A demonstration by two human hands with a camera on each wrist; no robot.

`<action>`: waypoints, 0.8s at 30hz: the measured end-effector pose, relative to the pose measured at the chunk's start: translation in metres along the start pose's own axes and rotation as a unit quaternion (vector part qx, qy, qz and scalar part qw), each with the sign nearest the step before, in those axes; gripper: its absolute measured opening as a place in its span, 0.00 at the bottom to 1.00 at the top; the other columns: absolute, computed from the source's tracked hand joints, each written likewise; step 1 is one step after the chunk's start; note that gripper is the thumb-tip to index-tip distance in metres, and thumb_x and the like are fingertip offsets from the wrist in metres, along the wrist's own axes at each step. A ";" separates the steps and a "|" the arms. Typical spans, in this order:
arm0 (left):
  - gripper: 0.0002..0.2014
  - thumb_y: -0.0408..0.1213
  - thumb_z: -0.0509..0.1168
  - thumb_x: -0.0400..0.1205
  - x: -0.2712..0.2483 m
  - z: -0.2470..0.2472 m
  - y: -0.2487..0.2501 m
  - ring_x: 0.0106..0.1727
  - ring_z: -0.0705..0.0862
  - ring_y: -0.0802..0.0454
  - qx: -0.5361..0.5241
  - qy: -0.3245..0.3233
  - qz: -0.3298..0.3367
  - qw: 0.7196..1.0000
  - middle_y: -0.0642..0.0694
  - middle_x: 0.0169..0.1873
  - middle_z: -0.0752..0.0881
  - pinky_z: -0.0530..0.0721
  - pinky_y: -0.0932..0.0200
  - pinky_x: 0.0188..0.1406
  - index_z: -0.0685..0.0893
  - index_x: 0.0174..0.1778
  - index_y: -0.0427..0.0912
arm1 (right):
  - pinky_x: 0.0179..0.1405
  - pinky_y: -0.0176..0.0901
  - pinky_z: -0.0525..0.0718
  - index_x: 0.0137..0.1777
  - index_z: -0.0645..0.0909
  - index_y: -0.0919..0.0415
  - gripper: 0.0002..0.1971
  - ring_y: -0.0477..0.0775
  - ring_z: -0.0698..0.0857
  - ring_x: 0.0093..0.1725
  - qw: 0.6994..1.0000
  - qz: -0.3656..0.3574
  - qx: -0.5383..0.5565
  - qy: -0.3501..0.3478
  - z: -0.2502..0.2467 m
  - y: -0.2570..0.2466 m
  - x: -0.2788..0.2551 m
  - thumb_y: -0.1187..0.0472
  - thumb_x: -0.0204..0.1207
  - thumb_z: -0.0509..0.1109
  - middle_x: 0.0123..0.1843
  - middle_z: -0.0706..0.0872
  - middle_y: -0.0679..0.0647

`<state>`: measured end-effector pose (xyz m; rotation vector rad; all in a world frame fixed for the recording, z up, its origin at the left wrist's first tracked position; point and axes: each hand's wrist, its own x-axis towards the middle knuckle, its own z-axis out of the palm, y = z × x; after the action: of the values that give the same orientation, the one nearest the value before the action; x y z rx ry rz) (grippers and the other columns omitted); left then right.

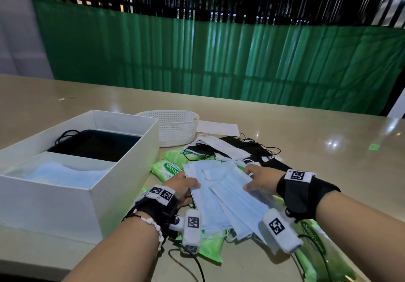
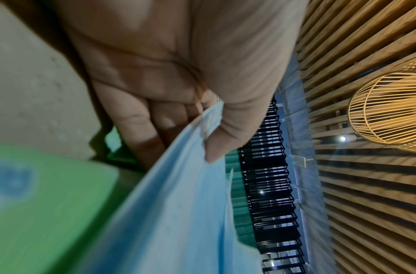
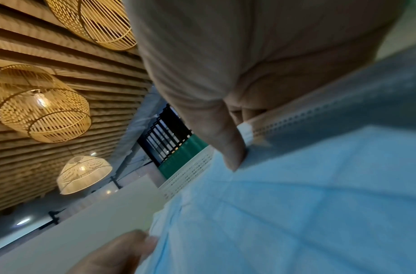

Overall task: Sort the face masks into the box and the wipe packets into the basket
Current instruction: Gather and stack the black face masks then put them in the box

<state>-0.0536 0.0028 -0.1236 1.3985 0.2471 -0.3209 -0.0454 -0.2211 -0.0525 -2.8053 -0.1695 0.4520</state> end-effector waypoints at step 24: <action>0.19 0.54 0.61 0.82 -0.015 0.010 0.010 0.38 0.88 0.48 -0.029 0.013 -0.013 0.999 0.44 0.37 0.91 0.88 0.53 0.40 0.82 0.55 0.41 | 0.53 0.37 0.68 0.70 0.72 0.64 0.20 0.57 0.74 0.71 0.996 0.022 0.089 0.020 0.022 -0.045 0.010 0.55 0.83 0.57 0.72 0.76 0.60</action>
<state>-0.0637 -0.0042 -0.1072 1.3440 0.2943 -0.3155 -0.0461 -0.1711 -0.0614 -2.6452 -0.0568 0.3987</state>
